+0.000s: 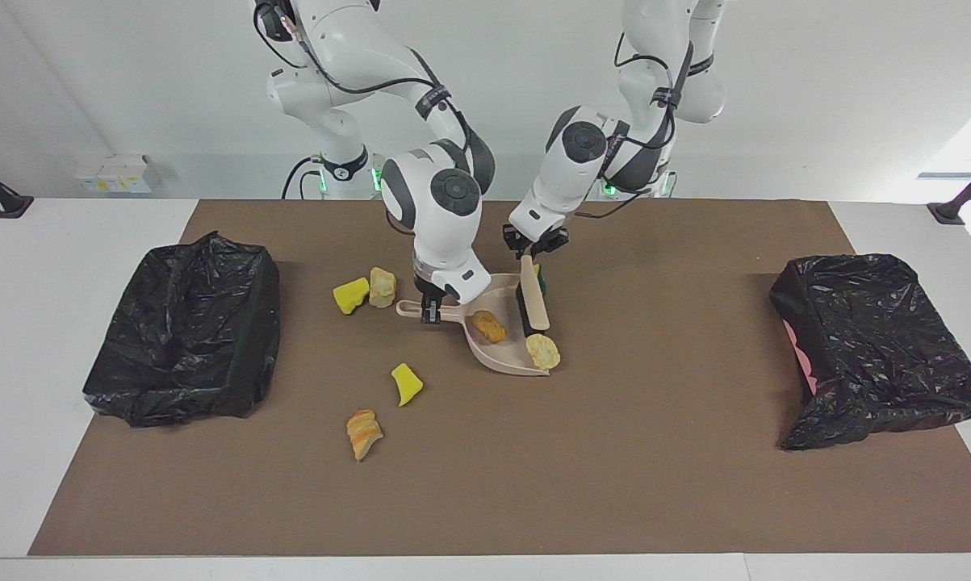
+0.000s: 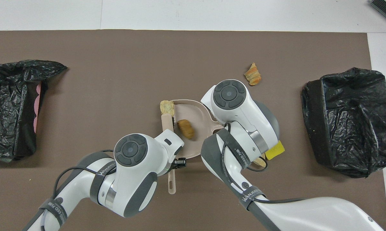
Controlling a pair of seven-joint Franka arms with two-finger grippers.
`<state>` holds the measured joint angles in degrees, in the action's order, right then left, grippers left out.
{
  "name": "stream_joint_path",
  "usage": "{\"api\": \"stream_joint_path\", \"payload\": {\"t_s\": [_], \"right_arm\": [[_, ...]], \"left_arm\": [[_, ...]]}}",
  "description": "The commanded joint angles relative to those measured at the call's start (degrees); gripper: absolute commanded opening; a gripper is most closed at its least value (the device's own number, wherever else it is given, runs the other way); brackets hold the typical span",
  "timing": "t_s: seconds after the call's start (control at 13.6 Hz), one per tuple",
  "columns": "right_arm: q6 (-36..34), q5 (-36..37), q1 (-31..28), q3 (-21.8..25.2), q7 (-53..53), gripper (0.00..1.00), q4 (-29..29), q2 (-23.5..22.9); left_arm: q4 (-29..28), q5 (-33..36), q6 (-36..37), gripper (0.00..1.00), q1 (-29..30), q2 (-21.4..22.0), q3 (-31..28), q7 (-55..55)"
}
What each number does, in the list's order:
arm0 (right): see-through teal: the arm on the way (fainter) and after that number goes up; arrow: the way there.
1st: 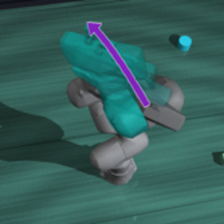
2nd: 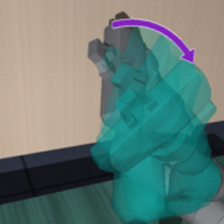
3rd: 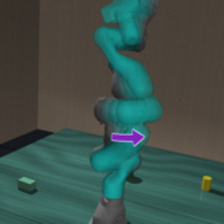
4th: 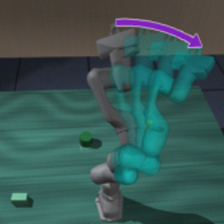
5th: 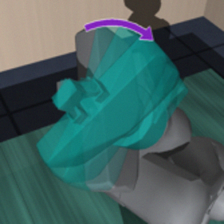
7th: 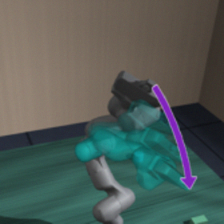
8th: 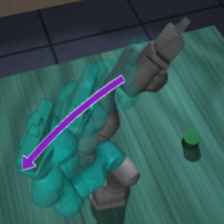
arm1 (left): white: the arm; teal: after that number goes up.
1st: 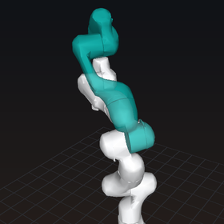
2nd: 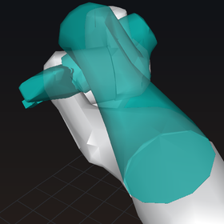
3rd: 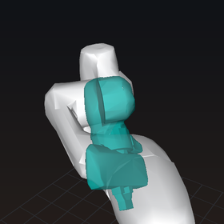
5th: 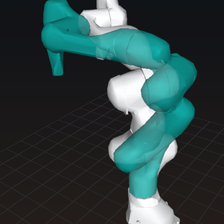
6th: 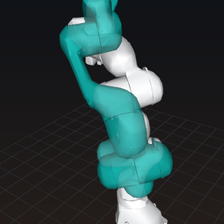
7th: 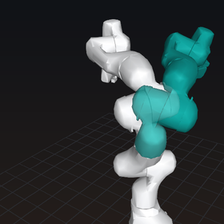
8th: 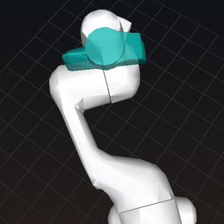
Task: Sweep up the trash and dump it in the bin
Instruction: 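Sweep bread and sponge pieces into the dustpan with the left gripper's brush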
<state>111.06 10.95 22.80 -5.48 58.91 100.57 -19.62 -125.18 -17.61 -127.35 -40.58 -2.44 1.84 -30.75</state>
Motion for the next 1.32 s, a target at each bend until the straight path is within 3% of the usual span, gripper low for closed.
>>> {"api": "stream_joint_path", "payload": {"t_s": [0.0, 0.44, 0.88, 1.1, 1.25], "right_arm": [[1.26, 1.09, -0.48, -0.50, 0.77, 0.00, 1.91, 1.52], [1.09, 1.18, -0.39, -0.50, 1.03, 0.00, 1.91, 1.52], [1.09, 1.09, -0.83, -0.50, 1.03, 0.00, 1.91, 1.52], [1.26, 1.09, -0.83, -0.50, 1.03, 0.00, 1.91, 1.52], [1.18, 1.09, -0.92, -0.50, 0.85, 0.00, 1.91, 1.52]], "left_arm": [[5.03, -0.85, 0.70, 0.00, -1.26, -2.39, -0.96, -2.47], [6.09, -0.06, 7.28, 0.00, 3.12, 0.76, -1.58, -2.83], [6.01, 0.20, 13.44, 0.00, 7.62, 7.71, -1.58, -2.03], [5.30, 1.42, 15.02, 0.00, 11.02, 6.67, -1.75, -1.95], [5.56, 6.94, 13.54, 0.00, 12.10, 1.50, -1.67, 0.32]]}}
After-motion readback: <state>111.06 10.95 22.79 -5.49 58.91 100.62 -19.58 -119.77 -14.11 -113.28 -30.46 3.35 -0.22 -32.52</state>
